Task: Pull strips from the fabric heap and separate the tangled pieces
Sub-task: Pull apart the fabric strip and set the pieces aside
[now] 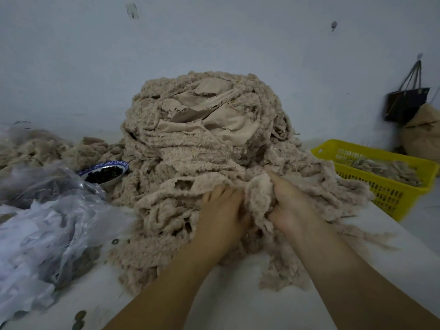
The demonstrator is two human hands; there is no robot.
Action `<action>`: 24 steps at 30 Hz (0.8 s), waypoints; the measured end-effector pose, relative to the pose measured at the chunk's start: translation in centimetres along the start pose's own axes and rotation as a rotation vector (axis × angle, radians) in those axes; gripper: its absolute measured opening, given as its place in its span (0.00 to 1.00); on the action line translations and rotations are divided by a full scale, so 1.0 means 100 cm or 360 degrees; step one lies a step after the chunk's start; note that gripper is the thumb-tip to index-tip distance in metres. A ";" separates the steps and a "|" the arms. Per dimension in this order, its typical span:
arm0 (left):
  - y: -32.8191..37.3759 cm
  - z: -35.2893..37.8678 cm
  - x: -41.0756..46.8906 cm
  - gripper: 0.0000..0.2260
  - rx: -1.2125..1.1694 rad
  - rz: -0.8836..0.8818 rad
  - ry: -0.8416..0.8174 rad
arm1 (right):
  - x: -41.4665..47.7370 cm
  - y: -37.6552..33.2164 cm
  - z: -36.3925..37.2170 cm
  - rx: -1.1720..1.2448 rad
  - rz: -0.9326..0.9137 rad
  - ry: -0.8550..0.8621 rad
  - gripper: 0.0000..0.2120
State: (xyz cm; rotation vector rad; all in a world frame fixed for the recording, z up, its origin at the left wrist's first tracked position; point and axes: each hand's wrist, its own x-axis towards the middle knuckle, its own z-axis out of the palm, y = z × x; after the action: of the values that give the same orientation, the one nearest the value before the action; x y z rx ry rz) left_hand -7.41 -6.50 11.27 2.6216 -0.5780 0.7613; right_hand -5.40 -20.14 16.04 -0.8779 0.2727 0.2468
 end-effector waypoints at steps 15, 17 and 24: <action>-0.010 -0.058 0.019 0.20 -0.2993 -0.1184 -0.0125 | -0.007 0.026 -0.007 -0.1234 -0.0567 -0.0528 0.26; -0.012 -0.058 0.017 0.17 -0.3049 -0.1186 -0.0109 | -0.008 0.027 -0.008 -0.1326 -0.0599 -0.0583 0.32; -0.015 -0.047 0.018 0.11 -0.3062 -0.1528 -0.0011 | -0.004 0.029 -0.008 -0.1364 -0.0903 -0.0372 0.09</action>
State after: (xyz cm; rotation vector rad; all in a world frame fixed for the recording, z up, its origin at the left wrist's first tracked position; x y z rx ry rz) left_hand -7.32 -3.70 15.73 0.7886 0.1121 -0.2141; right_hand -6.78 -19.04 13.58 -1.7112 -0.3390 -0.0848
